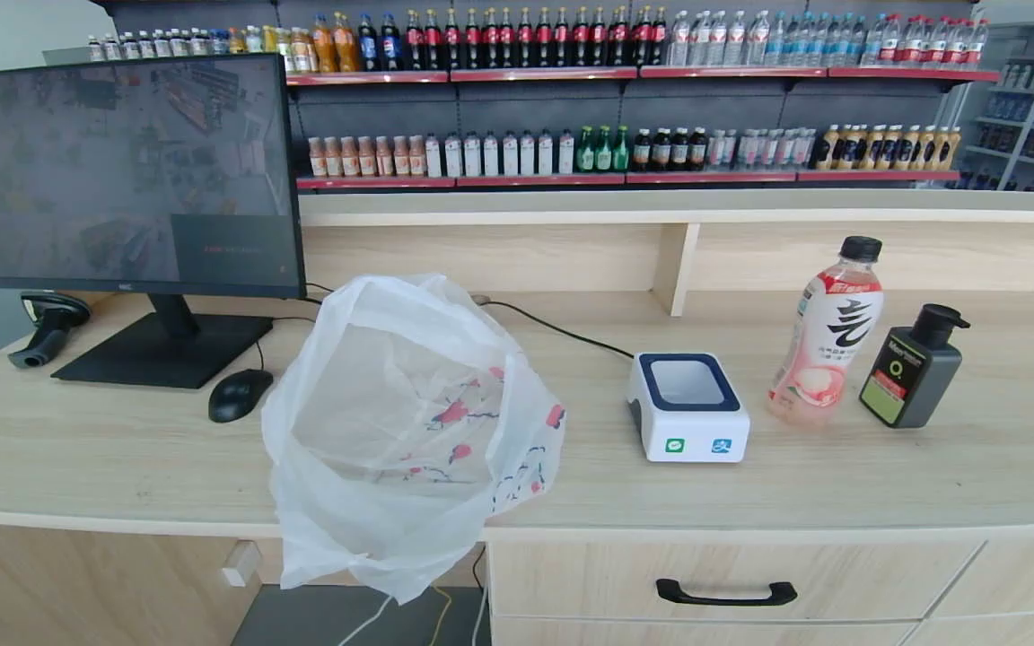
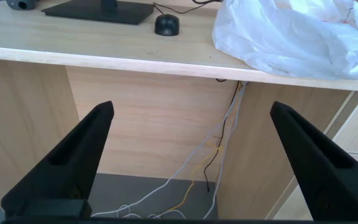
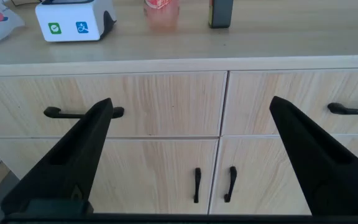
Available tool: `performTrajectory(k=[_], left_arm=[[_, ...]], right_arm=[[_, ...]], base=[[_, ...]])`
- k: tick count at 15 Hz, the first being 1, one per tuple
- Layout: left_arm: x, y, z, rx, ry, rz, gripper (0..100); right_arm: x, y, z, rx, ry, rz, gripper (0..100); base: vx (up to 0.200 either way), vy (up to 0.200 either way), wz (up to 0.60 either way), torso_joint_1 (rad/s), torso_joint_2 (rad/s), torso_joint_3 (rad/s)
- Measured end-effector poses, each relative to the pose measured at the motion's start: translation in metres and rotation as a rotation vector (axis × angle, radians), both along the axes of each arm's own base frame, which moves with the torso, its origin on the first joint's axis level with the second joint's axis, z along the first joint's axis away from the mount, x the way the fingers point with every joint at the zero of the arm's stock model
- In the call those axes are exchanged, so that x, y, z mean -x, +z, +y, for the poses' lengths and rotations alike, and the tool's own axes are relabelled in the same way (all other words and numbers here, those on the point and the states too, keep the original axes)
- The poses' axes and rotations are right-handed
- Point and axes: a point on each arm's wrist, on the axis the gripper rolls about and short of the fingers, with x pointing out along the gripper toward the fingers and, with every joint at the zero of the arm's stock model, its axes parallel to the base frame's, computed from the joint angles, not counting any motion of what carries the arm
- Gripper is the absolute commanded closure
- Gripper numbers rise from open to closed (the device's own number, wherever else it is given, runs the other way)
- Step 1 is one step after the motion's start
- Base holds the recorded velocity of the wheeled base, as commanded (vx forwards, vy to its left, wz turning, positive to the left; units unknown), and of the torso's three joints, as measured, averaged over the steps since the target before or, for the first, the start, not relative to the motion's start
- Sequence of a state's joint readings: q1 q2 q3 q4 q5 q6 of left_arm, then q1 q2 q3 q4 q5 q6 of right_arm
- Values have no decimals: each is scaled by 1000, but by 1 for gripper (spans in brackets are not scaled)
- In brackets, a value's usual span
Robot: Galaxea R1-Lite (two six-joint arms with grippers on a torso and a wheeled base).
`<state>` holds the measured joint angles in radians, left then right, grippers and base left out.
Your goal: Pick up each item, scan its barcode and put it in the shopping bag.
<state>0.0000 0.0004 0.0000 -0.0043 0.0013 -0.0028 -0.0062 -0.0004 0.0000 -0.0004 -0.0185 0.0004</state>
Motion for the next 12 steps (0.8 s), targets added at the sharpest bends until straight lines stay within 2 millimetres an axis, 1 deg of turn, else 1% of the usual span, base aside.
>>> performTrajectory(k=[7, 8, 10, 12], left_arm=[[0, 0, 0, 0, 0, 0, 0], [0, 0, 0, 0, 0, 0, 0], [0, 0, 0, 0, 0, 0, 0], [0, 0, 0, 0, 0, 0, 0]], right_arm=[[0, 0, 0, -23, -2, -4, 0], [0, 3, 0, 1, -3, -26, 0], [4, 19, 0, 50, 9, -115, 0], [5, 36, 1, 72, 30, -144, 0]], base=[[0, 0, 0, 0, 0, 0], [0, 0, 0, 0, 0, 0], [0, 0, 0, 0, 0, 0], [0, 0, 0, 0, 0, 0]])
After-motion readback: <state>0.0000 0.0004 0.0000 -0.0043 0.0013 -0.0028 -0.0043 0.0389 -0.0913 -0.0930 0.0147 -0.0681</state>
